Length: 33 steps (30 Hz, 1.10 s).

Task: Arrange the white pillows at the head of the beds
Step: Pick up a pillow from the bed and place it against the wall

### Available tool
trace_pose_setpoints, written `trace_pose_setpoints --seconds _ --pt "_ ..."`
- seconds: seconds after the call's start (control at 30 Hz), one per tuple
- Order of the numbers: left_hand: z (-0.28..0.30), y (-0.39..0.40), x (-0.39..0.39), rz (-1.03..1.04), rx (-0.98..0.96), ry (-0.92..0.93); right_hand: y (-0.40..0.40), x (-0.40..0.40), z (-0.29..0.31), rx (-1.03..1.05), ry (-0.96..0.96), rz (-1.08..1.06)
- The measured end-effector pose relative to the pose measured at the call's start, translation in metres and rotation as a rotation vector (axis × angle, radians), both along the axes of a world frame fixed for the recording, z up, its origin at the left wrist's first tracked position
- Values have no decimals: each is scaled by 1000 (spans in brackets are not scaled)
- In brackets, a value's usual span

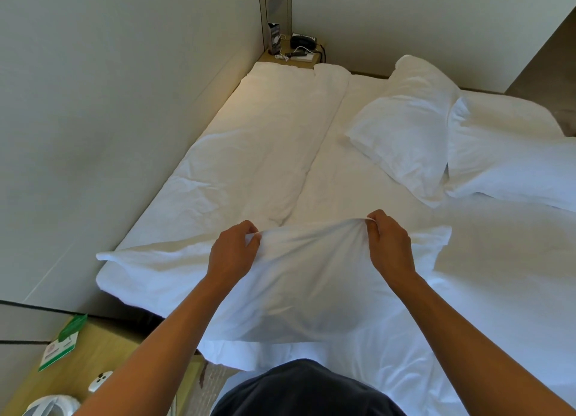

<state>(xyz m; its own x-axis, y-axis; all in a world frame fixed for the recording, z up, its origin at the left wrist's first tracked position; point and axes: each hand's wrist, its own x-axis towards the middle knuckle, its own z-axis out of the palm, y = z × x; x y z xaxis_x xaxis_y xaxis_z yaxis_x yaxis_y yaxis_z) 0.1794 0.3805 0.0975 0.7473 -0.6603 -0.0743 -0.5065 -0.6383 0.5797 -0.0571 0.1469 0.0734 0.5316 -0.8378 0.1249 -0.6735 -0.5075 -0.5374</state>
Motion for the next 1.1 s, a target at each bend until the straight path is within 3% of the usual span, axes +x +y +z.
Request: trace_pose_setpoints --seconds 0.27,0.43,0.63,0.97,1.1 --pt "-15 7 -10 33 146 -47 -18 -8 -14 94 24 27" --pt "-15 11 -21 83 183 -120 -23 -19 -25 138 -71 85" --pt "-18 12 -40 129 325 -79 -24 -22 -34 164 -170 108" --pt "-23 19 -33 113 389 -88 -19 -27 -33 174 -80 224" --pt "-26 24 -12 97 326 -108 -14 -23 -33 51 -23 208"
